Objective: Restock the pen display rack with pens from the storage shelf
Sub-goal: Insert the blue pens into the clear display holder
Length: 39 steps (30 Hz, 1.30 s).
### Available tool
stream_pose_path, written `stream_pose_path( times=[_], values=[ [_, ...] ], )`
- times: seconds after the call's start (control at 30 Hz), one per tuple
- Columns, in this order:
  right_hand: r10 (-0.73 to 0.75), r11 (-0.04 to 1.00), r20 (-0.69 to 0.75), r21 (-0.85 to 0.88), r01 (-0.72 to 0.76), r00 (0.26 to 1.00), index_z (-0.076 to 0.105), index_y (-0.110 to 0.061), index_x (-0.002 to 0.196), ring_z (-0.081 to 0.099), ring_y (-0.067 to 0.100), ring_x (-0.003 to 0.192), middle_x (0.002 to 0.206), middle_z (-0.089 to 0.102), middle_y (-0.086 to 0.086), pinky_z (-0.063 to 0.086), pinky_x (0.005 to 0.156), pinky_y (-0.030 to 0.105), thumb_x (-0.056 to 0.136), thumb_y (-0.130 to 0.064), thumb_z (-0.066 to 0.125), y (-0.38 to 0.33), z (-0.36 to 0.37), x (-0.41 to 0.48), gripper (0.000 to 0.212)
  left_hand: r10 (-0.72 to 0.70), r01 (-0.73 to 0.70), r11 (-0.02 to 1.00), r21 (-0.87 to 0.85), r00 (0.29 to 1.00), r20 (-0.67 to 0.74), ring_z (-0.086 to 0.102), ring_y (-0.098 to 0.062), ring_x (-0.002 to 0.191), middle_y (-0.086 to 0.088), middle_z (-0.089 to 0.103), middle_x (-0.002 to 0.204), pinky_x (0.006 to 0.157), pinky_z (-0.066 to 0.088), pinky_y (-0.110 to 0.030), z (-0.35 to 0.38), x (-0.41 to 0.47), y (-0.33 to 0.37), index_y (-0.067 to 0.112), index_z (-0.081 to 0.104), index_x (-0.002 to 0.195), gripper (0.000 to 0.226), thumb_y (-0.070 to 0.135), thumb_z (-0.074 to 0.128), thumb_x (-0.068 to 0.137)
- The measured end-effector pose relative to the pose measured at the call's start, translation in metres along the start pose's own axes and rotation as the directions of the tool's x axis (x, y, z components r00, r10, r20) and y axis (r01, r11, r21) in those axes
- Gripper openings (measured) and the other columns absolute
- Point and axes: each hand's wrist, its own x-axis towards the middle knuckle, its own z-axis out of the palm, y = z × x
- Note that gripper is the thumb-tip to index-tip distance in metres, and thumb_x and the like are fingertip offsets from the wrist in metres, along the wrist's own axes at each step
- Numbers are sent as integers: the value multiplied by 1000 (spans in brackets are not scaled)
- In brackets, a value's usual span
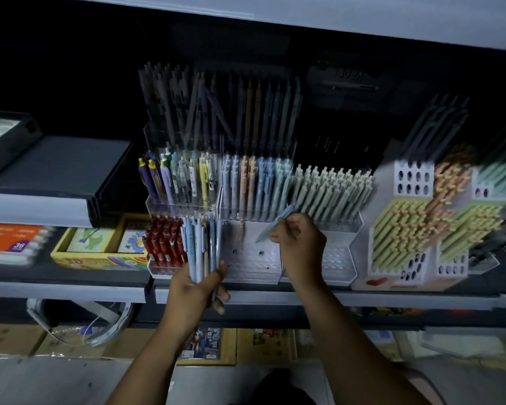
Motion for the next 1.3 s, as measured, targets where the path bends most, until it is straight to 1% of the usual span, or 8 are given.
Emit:
stream_pose_path(
  times=[0.17,0.37,0.6,0.83,0.97,1.03,1.13,1.3],
  values=[
    [-89,990,63,-106,96,994,63,-12,83,72,14,69,76,71,0,61,64,48,97,-17,66,22,11,3,15,-7,7,1000,-10,1000,-7,66,-29,57,-19,63,68,41,52,-30,-1,-1,1,-5,60,103,14,2,68,94],
    [-166,933,184,-289,215,969,59,-6,81,65,17,65,72,66,6,55,58,40,98,-16,64,31,22,3,21,-4,4,1000,-6,1000,-10,66,-29,58,-17,63,68,41,52,-31,-3,-4,2,-1,61,98,10,2,69,93],
    [-128,907,292,-351,230,948,49,-12,71,53,19,61,67,54,6,34,58,25,98,-11,62,42,36,1,30,9,-9,999,-38,1000,-5,68,-31,62,-18,65,75,40,52,-31,-6,-5,6,-7,62,105,18,3,69,92],
    [-58,892,295,-413,182,954,59,-3,76,60,22,68,74,63,12,39,61,25,97,-14,64,46,42,0,24,9,-10,999,-47,1000,-27,68,-34,65,-20,66,79,41,52,-31,-8,-5,7,-8,61,106,23,7,71,91],
    [37,928,250,-367,60,968,57,-12,75,67,19,67,72,67,6,57,64,34,93,-19,72,45,42,-1,24,9,-10,999,-30,999,-40,69,-34,64,-25,66,75,41,51,-31,-10,-4,4,-9,62,106,24,8,72,92],
    [126,955,209,-290,-61,970,53,-17,77,69,21,61,73,68,8,61,58,42,92,-21,74,41,41,-7,26,10,-12,999,-41,999,-41,69,-33,64,-22,66,74,41,50,-30,-9,-4,4,-6,64,104,20,7,72,91],
    [233,966,217,-161,-201,948,54,-12,85,68,19,50,72,68,13,57,45,35,93,-20,73,20,39,-13,22,20,-21,999,-39,999,-43,68,-32,63,-20,67,72,40,50,-30,-7,-4,3,-2,67,101,12,4,71,91],
    [199,959,484,80,-270,852,63,-4,98,61,19,51,74,69,10,47,47,31,96,-24,69,-29,34,-21,21,49,-47,998,38,997,-60,61,-40,60,-32,65,67,40,48,-29,-5,-2,-2,-2,67,95,10,5,73,91]
  ],
)
